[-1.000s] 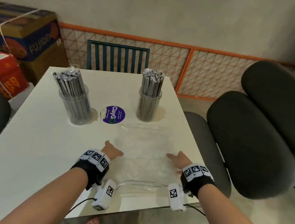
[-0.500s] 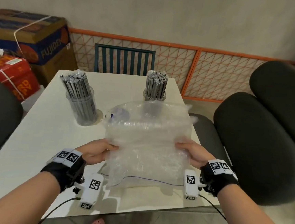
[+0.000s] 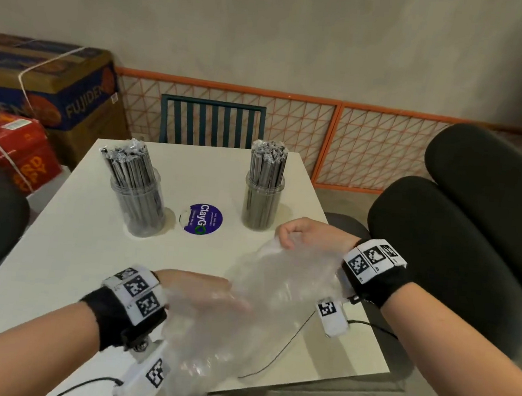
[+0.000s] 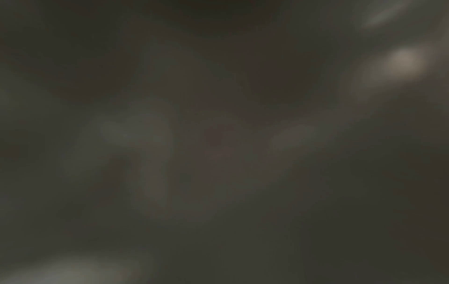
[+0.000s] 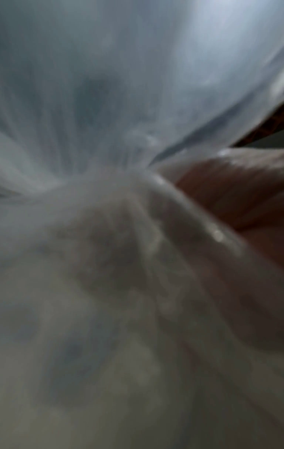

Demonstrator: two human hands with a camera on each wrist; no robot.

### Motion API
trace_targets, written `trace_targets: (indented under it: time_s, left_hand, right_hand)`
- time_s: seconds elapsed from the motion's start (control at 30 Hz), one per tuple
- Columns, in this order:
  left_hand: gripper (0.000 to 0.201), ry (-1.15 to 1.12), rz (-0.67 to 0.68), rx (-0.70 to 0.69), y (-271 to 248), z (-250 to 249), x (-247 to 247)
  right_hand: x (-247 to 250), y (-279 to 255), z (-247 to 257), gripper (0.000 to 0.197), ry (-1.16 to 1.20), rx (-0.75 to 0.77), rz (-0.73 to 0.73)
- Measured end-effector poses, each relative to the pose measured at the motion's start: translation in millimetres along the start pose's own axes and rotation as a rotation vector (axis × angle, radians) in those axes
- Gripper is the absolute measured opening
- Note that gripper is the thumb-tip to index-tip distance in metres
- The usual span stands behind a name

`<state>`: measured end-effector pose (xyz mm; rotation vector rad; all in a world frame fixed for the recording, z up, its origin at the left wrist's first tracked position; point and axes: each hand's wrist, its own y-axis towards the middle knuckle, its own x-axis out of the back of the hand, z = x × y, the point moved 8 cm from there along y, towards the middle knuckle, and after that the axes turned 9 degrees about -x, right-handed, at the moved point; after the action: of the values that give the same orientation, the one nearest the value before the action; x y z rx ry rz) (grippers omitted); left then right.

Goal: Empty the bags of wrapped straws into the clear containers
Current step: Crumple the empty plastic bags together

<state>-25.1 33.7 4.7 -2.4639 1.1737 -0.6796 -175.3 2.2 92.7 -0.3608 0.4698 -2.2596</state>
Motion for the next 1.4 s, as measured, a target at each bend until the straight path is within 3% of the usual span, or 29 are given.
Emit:
trace_targets:
  time_s: [0.07, 0.13, 0.2, 0.27, 0.3, 0.37, 0.43, 0.53, 0.63, 0.67, 0.8, 0.87, 0.97, 1.03, 1.13, 1.2, 1.3, 1.33, 1.4]
  left_hand:
    - [0.040, -0.130, 0.127, -0.028, 2.9, -15.9, -28.3]
    - [0.045, -0.291, 0.093, -0.078, 1.1, -28.7, -41.1]
    - [0.040, -0.379, -0.088, -0.093, 6.9, -16.2, -25.8]
    - [0.031, -0.468, -0.333, -0.072, 10.9, 4.7, -1.1]
    - [0.029, -0.516, -0.430, -0.086, 9.3, 6.2, 6.8]
    - [0.025, -0.597, -0.573, -0.118, 8.1, 5.6, 14.9]
    - [0.025, -0.622, -0.599, -0.198, 11.2, -7.1, 14.6]
    - [0.044, -0.667, -0.451, -0.426, 18.0, -42.1, 0.3]
    - [0.053, -0.817, -0.293, -0.464, 16.7, -50.6, -8.4]
    - [0.050, -0.863, -0.261, -0.432, 16.2, -47.9, -9.1]
    - [0.030, -0.898, -0.210, -0.348, 8.3, -46.7, -3.2]
    - [0.020, -0.880, -0.208, -0.336, 5.3, -53.2, 0.2]
    - [0.021, -0.940, -0.220, -0.255, 3.6, -49.1, 2.8]
    - [0.031, -1.093, -0.191, -0.212, 0.5, -41.8, 3.6]
    - [0.062, -1.252, -0.122, -0.171, -5.6, -39.4, 1.2]
    - [0.070, -1.176, -0.034, -0.208, -9.6, -53.1, -4.5]
    - [0.055, -0.930, 0.035, -0.262, -11.3, -70.5, -11.6]
    - [0.059, -0.853, -0.004, -0.238, -9.0, -66.9, -9.3]
    - [0.053, -0.673, -0.218, -0.190, -6.3, -57.5, 8.0]
  right_hand:
    - [11.5, 2.2, 3.7, 0.035, -0.182, -0.089, -0.178]
    - [30.0, -12.3, 3.8, 0.037, -0.238, -0.139, -0.380]
    - [61.7, -39.4, -3.2, 0.036, -0.239, -0.202, -0.625]
    - [87.1, -71.3, -16.8, 0.063, -0.287, -0.273, -0.908]
    - [88.0, -80.9, -22.2, 0.083, -0.216, -0.301, -0.972]
    - [60.7, -72.9, -40.2, 0.119, -0.038, -0.380, -0.882]
    - [19.5, -46.3, -57.7, 0.127, 0.036, -0.455, -0.711]
    - [-13.0, -14.4, -75.7, 0.116, 0.238, -0.428, -0.628]
    - [-12.3, -11.0, -68.1, 0.047, 0.518, -0.232, -0.555]
    - [-10.6, -10.5, -65.7, 0.041, 0.615, -0.161, -0.510]
    - [-6.7, -14.2, -48.1, 0.057, 0.778, 0.080, -0.373]
    - [-5.8, -15.9, -39.1, 0.059, 0.727, 0.147, -0.363]
    - [2.2, -23.1, -29.6, 0.032, 0.588, 0.183, -0.536]
    - [9.4, -27.0, -18.1, 0.016, 0.504, 0.211, -0.646]
    - [17.0, -28.9, -4.2, 0.025, 0.463, 0.262, -0.749]
    - [13.1, -26.3, -0.3, 0.025, 0.404, 0.239, -0.754]
    - [7.9, -27.2, 1.2, 0.031, 0.065, 0.188, -0.840]
    - [6.6, -29.2, 3.7, 0.031, -0.085, 0.176, -0.857]
    - [8.2, -32.8, 0.7, 0.030, -0.446, 0.093, -0.861]
